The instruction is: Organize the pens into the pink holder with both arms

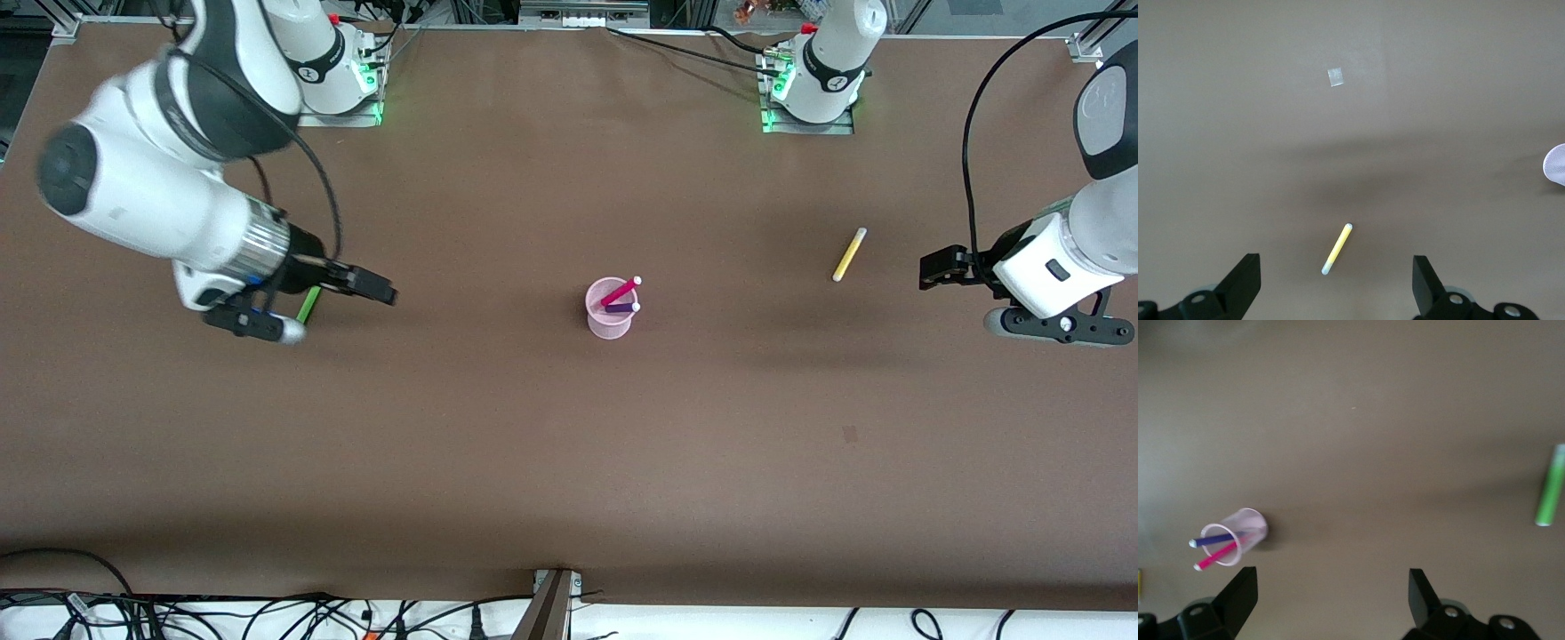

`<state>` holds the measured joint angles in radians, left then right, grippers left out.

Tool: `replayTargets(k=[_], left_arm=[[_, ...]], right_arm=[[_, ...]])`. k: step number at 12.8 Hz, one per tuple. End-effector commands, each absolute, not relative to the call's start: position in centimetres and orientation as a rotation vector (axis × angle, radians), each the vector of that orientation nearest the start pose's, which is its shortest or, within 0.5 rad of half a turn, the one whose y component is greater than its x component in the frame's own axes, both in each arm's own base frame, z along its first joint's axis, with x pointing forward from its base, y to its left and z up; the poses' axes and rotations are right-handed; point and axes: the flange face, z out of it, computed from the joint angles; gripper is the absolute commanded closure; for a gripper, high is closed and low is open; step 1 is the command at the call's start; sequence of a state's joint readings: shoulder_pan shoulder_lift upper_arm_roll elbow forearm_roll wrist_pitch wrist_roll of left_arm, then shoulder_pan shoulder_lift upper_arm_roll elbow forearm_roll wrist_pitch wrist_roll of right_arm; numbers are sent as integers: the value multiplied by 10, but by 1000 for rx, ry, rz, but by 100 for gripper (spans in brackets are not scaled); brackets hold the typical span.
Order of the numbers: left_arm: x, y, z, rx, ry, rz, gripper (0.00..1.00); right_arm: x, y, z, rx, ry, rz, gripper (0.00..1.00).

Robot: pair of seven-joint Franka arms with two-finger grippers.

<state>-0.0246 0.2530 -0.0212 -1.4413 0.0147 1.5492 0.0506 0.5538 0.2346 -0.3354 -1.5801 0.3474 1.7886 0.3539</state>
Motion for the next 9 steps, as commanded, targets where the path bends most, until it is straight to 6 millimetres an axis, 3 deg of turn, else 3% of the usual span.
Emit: replayTargets(k=[1, 5, 7, 9], left_arm=[[619, -27, 536, -3100, 138, 209, 0], [619, -28, 534, -3099, 131, 214, 0], [619, -28, 534, -3099, 131, 214, 0], [619, -29, 534, -3100, 134, 214, 0]], right_arm=[[579, 144, 552, -3032, 56, 80, 0], [562, 79, 591, -3083, -163, 56, 0], [560, 65, 599, -3115, -214, 30, 0], [557, 65, 603, -3117, -208, 66, 0]])
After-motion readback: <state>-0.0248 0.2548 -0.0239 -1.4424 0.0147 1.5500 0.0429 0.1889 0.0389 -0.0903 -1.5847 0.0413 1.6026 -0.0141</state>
